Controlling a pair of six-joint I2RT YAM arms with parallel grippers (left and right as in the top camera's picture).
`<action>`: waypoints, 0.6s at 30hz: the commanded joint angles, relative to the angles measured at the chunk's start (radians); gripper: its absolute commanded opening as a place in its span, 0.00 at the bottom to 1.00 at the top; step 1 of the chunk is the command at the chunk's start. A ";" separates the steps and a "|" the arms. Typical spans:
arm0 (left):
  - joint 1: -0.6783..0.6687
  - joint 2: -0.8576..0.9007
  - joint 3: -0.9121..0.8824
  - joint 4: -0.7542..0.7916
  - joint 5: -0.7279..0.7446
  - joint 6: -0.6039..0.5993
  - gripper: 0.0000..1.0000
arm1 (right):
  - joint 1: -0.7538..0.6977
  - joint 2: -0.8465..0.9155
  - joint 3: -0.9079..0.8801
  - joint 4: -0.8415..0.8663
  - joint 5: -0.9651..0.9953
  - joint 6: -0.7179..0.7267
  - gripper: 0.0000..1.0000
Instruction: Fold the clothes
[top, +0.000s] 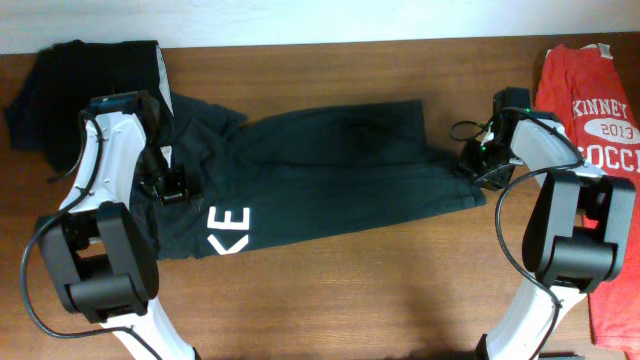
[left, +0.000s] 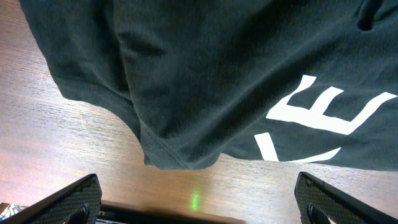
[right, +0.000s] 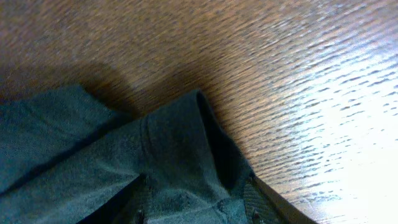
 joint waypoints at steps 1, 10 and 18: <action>0.000 -0.023 0.017 0.000 0.011 -0.002 0.99 | 0.005 0.014 -0.031 0.023 -0.003 -0.004 0.45; 0.001 -0.023 0.017 0.003 0.011 -0.002 0.99 | 0.003 0.013 -0.029 0.027 0.098 -0.042 0.45; 0.001 -0.023 0.017 0.003 0.011 -0.002 0.99 | 0.003 0.013 0.034 -0.028 0.143 -0.042 0.55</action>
